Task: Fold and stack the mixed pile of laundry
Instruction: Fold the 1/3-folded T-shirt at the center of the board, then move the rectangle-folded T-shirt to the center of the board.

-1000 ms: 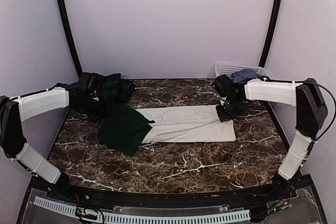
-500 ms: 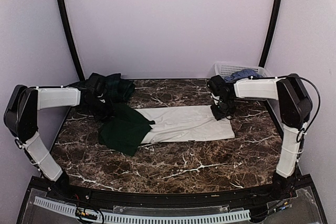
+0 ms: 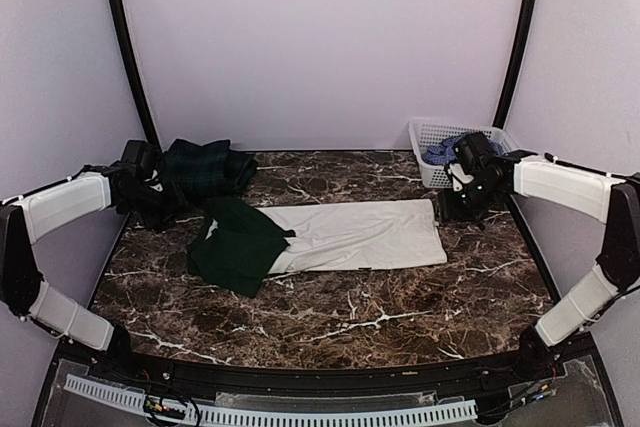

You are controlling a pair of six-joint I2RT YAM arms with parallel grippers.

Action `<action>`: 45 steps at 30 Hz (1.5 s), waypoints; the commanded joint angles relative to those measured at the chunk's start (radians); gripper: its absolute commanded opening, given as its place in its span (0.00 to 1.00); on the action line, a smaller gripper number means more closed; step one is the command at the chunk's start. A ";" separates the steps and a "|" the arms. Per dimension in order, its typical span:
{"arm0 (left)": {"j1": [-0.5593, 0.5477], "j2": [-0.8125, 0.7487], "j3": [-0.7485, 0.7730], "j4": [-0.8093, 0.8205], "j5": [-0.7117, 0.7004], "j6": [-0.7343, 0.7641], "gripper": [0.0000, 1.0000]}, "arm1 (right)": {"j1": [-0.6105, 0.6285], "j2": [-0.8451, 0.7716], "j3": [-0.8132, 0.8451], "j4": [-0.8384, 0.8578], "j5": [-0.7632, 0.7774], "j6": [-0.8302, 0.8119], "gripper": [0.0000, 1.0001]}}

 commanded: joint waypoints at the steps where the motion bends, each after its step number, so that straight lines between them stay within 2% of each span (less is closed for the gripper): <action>1: 0.006 -0.023 -0.078 -0.063 0.028 -0.008 0.54 | -0.004 -0.010 -0.114 0.063 -0.157 0.080 0.56; 6: 0.037 -0.010 -0.149 -0.012 0.073 -0.033 0.48 | -0.016 0.008 -0.175 0.121 -0.195 0.101 0.53; 13: 0.038 -0.009 -0.181 -0.008 0.071 -0.044 0.47 | -0.028 0.056 -0.208 0.151 -0.207 0.095 0.48; 26: 0.038 0.017 -0.235 0.025 0.094 -0.051 0.46 | -0.055 0.134 -0.186 0.179 -0.186 0.061 0.48; 30: 0.039 0.024 -0.241 0.031 0.104 -0.049 0.47 | -0.061 0.162 -0.163 0.177 -0.202 0.045 0.36; 33: 0.039 0.023 -0.250 0.030 0.098 -0.050 0.45 | -0.063 0.163 -0.161 0.174 -0.208 0.039 0.13; 36: 0.039 0.017 -0.259 0.032 0.089 -0.062 0.40 | -0.063 0.149 -0.167 0.172 -0.210 0.038 0.01; 40: 0.038 0.021 -0.260 0.056 0.082 -0.069 0.34 | -0.063 0.134 -0.181 0.171 -0.213 0.036 0.00; 45: 0.040 0.074 -0.216 0.074 0.065 -0.057 0.32 | -0.063 0.111 -0.202 0.172 -0.208 0.034 0.00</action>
